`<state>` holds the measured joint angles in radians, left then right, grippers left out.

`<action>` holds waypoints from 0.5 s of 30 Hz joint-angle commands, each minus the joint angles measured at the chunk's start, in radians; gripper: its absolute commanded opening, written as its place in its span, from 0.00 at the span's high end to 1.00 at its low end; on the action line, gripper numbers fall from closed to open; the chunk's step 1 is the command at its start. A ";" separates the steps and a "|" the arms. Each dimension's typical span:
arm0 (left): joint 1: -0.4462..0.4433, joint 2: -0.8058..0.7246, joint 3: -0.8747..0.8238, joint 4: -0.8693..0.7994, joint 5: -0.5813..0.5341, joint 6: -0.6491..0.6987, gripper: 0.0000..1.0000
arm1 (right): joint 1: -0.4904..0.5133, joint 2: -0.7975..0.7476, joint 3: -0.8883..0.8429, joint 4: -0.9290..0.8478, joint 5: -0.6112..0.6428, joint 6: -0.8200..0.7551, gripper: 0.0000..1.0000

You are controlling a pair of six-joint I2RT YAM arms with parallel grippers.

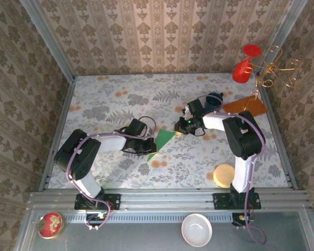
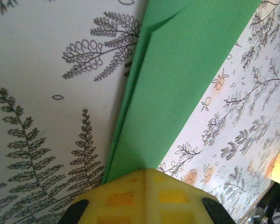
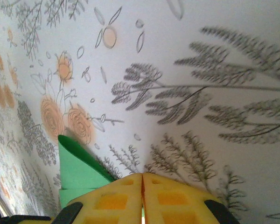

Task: Fold a paper plane with a square sheet of paper (pick it up from the middle)
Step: Fold the wing for the fifth time at the center of the table.

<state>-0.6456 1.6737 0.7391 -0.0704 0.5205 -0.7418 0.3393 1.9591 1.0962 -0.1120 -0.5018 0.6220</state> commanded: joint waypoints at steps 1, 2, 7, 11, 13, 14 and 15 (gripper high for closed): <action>-0.001 0.026 -0.039 -0.168 -0.061 0.005 1.00 | -0.022 -0.004 -0.022 -0.012 0.124 -0.037 0.88; -0.002 0.022 -0.032 -0.165 -0.057 0.010 1.00 | -0.020 -0.019 -0.024 -0.013 0.126 -0.037 0.88; -0.003 -0.025 0.051 -0.131 -0.013 0.014 1.00 | -0.007 -0.144 -0.061 -0.007 0.131 -0.015 0.86; 0.008 -0.097 0.119 -0.095 -0.010 -0.005 0.90 | 0.005 -0.274 -0.095 -0.063 0.191 0.008 0.77; 0.026 -0.132 0.129 -0.083 -0.013 -0.010 0.84 | 0.014 -0.315 -0.100 -0.101 0.213 0.014 0.69; 0.038 -0.152 0.126 -0.071 -0.018 -0.013 0.80 | 0.021 -0.334 -0.104 -0.119 0.222 0.018 0.63; 0.053 -0.173 0.115 -0.058 -0.025 -0.016 0.76 | 0.029 -0.348 -0.107 -0.136 0.227 0.024 0.59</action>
<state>-0.6262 1.5608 0.8379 -0.1448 0.5148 -0.7460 0.3481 1.6543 1.0039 -0.1665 -0.3378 0.6365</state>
